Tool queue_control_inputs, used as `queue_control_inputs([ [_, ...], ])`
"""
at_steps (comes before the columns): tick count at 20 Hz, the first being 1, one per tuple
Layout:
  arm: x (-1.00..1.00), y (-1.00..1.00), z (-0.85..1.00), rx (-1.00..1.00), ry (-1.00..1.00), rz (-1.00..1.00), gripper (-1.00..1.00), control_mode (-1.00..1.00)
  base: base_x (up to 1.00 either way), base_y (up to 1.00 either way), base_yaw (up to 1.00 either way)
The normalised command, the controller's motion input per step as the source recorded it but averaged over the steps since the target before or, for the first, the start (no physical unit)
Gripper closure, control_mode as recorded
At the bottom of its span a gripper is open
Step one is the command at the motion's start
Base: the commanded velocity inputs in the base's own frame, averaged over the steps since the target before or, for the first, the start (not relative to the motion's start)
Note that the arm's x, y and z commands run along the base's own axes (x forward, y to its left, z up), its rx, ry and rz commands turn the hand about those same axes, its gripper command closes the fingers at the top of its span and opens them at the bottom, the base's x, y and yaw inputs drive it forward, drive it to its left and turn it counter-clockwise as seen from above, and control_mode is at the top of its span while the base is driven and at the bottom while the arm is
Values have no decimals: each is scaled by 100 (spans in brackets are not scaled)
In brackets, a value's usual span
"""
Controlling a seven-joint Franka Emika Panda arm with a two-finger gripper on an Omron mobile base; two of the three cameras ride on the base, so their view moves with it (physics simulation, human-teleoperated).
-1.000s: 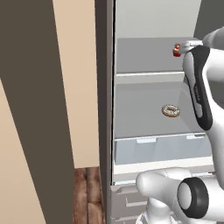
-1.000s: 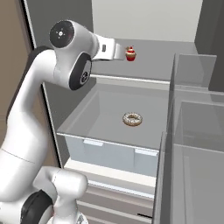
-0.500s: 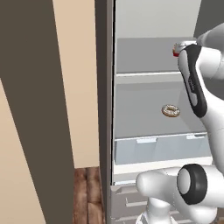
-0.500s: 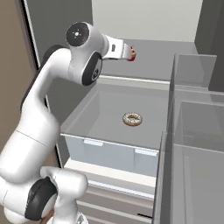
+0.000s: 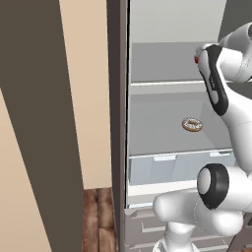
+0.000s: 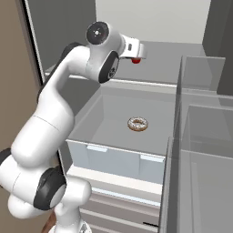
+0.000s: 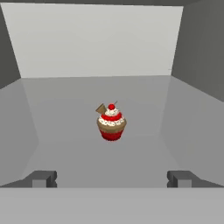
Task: Take the cupcake and donut from the fridge and place them on the empty tray on the dining counter.
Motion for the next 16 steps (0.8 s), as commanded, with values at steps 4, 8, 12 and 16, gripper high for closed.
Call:
queue_control_inputs([
  [4, 41, -4, -14, 0, 1, 0, -100, -100, 0, 0, 0],
  [8, 31, 0, -21, 0, 4, 0, -100, -100, 0, 0, 0],
  [12, 38, 0, -18, 0, 5, 0, -100, -100, 0, 0, 0],
  [16, 37, -8, -12, 0, 4, 0, -100, -100, 0, 0, 0],
])
